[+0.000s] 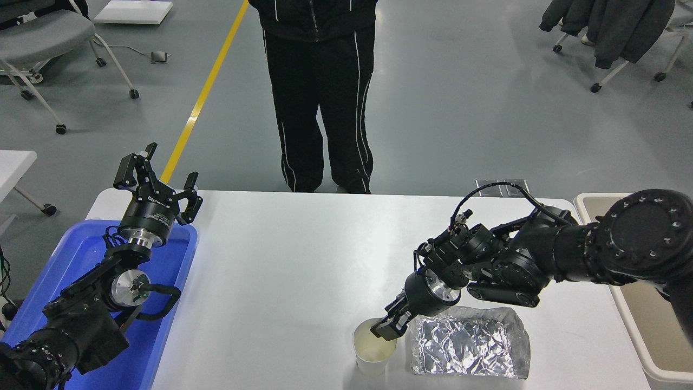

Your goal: Dispose of the paper cup in the dustbin

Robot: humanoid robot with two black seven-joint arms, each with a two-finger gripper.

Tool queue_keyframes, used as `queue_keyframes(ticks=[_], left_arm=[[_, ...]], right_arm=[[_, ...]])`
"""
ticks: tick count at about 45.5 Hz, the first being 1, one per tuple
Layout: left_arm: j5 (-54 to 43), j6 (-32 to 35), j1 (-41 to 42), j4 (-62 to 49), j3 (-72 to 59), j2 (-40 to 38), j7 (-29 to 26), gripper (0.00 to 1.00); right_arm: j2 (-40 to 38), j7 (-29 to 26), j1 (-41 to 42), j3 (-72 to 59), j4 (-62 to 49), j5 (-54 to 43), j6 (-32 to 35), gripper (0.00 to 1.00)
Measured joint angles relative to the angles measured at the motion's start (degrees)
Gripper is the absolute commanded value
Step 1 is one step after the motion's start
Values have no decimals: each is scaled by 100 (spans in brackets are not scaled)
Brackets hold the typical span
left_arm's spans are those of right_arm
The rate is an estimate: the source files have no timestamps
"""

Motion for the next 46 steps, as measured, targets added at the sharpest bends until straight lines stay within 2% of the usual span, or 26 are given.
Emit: queue_keyframes(ticks=[32,46], left_arm=[[0,0,0,2,2,0,0,100],[-1,0,0,2,2,0,0,100]], right_arm=[[-138,537,193,250,-14,83,-8,0],[-632,641,260,1392,-25,1196,-15,0]])
